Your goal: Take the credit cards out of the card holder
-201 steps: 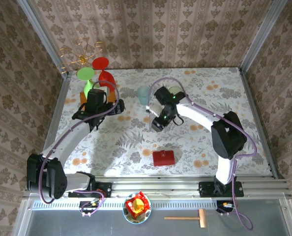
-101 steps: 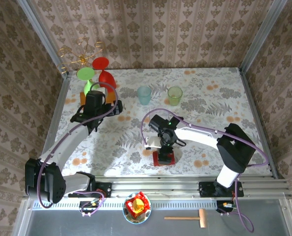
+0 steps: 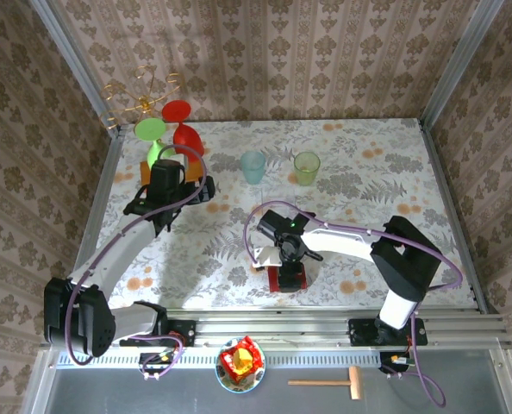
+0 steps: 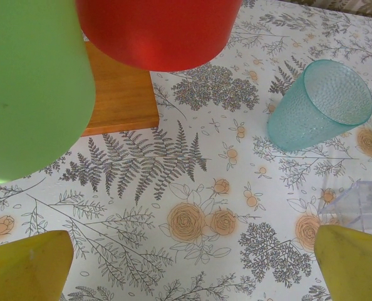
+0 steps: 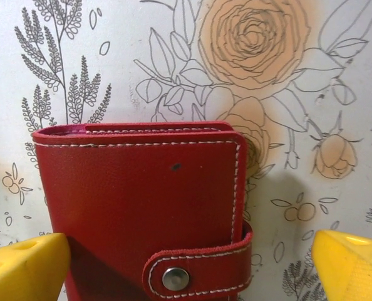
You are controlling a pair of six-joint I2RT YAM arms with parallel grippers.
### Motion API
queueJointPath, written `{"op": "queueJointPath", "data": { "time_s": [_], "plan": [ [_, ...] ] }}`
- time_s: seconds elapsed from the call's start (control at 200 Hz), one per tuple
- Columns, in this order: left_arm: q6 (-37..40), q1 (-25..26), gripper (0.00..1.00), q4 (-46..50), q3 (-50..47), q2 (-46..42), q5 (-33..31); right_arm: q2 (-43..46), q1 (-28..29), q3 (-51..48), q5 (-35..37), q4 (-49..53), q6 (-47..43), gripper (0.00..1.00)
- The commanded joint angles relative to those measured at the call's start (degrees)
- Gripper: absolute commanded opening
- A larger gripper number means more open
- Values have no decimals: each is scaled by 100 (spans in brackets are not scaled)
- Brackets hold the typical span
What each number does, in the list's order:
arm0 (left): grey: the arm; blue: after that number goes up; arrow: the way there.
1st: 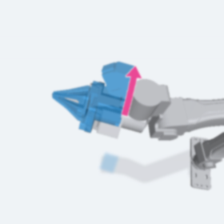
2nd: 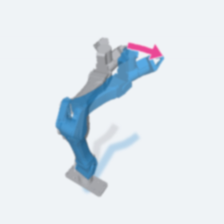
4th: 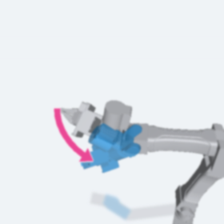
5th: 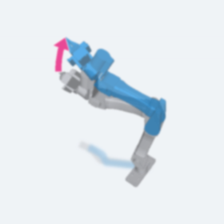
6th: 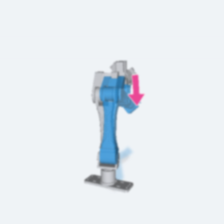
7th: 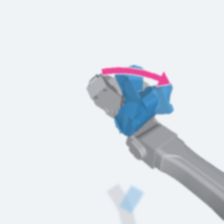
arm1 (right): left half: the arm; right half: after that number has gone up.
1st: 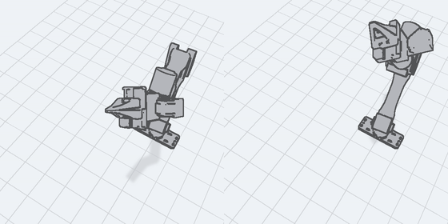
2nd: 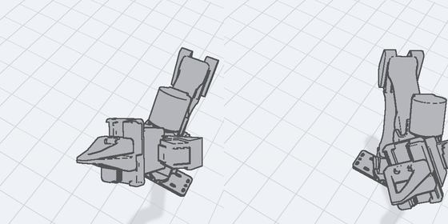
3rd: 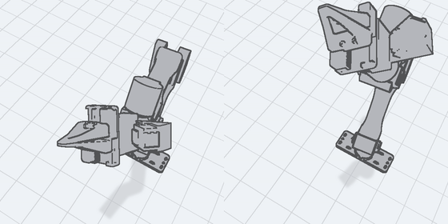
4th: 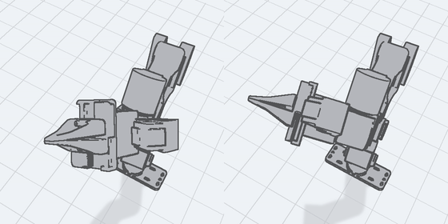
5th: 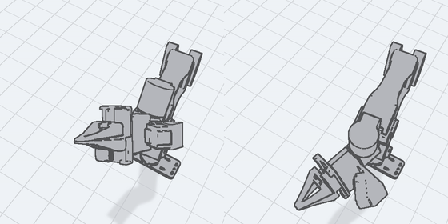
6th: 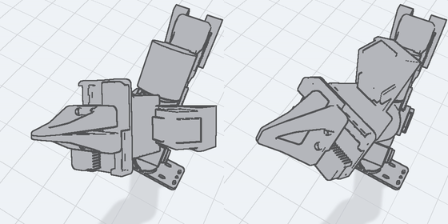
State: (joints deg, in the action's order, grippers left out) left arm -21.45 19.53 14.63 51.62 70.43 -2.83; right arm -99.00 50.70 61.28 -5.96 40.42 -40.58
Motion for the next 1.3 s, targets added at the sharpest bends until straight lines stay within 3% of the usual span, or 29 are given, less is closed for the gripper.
{"op": "queueJointPath", "data": {
  "time_s": [0.0,0.235,0.63,0.945,1.29],
  "plan": [
    [-105,-2,100,90,-81,-85,-51,-184,95,-84,-3,60,-97,98],
    [-131,-9,100,127,11,10,-24,-276,142,-158,-96,36,75,95],
    [-122,5,100,118,120,146,14,345,140,-221,-307,231,264,100],
    [-132,0,100,115,137,174,32,-80,194,-378,-248,-104,283,100],
    [-111,3,100,145,130,159,-7,-54,261,-419,90,-276,483,85]
  ]
}}
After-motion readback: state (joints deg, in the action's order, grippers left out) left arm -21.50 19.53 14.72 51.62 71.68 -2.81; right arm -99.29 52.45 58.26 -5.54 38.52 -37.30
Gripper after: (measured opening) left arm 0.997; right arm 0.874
